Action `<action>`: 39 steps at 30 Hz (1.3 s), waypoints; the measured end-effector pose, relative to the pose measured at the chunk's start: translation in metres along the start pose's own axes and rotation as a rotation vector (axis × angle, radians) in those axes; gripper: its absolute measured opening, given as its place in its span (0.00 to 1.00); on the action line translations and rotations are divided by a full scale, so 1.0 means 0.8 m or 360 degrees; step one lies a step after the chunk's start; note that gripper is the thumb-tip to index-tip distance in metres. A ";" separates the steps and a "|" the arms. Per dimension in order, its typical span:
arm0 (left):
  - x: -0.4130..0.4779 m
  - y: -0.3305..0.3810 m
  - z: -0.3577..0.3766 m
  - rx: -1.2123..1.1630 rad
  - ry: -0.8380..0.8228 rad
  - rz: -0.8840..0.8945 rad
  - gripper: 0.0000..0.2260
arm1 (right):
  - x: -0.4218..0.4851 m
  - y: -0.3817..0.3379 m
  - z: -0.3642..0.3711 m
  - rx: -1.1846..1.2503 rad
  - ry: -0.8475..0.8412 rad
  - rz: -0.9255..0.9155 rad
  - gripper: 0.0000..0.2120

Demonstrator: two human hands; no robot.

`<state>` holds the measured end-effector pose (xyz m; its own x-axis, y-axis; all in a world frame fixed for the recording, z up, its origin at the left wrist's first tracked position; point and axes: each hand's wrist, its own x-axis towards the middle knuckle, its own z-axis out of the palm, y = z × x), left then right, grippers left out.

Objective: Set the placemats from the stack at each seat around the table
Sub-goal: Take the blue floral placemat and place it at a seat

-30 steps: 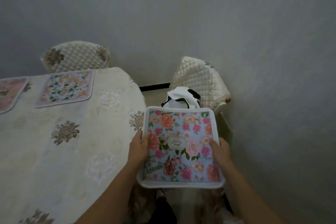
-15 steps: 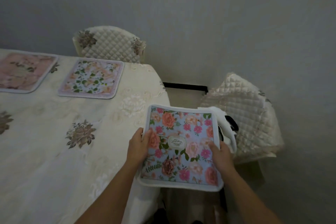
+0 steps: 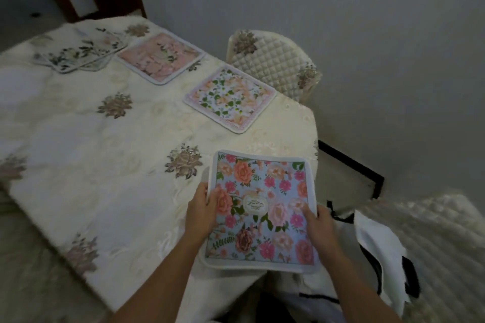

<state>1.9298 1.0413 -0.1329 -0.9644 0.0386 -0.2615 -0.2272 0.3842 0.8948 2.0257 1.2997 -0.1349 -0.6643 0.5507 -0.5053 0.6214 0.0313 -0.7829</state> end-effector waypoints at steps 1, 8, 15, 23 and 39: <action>-0.002 -0.003 0.000 -0.0025 0.0052 -0.0033 0.10 | 0.011 -0.005 0.004 -0.0049 -0.0049 -0.0031 0.13; -0.028 -0.003 0.019 -0.0191 0.0425 -0.0261 0.10 | 0.079 -0.053 0.013 -0.0396 -0.0354 -0.0236 0.10; -0.041 -0.017 0.054 -0.0333 0.0581 -0.0399 0.08 | 0.151 -0.078 0.013 -0.0610 -0.0594 -0.0382 0.10; -0.039 -0.028 0.089 -0.0604 0.0681 -0.0617 0.06 | 0.217 -0.113 0.032 -0.0837 -0.0779 -0.0590 0.08; -0.053 -0.050 0.112 -0.0252 0.0940 -0.0970 0.06 | 0.246 -0.093 0.048 -0.0854 -0.0609 -0.0656 0.12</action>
<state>1.9919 1.1074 -0.1900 -0.5703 -0.6352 -0.5209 -0.7018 0.0472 0.7108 1.8325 1.3735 -0.1898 -0.9219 0.0839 -0.3782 0.3444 0.6243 -0.7011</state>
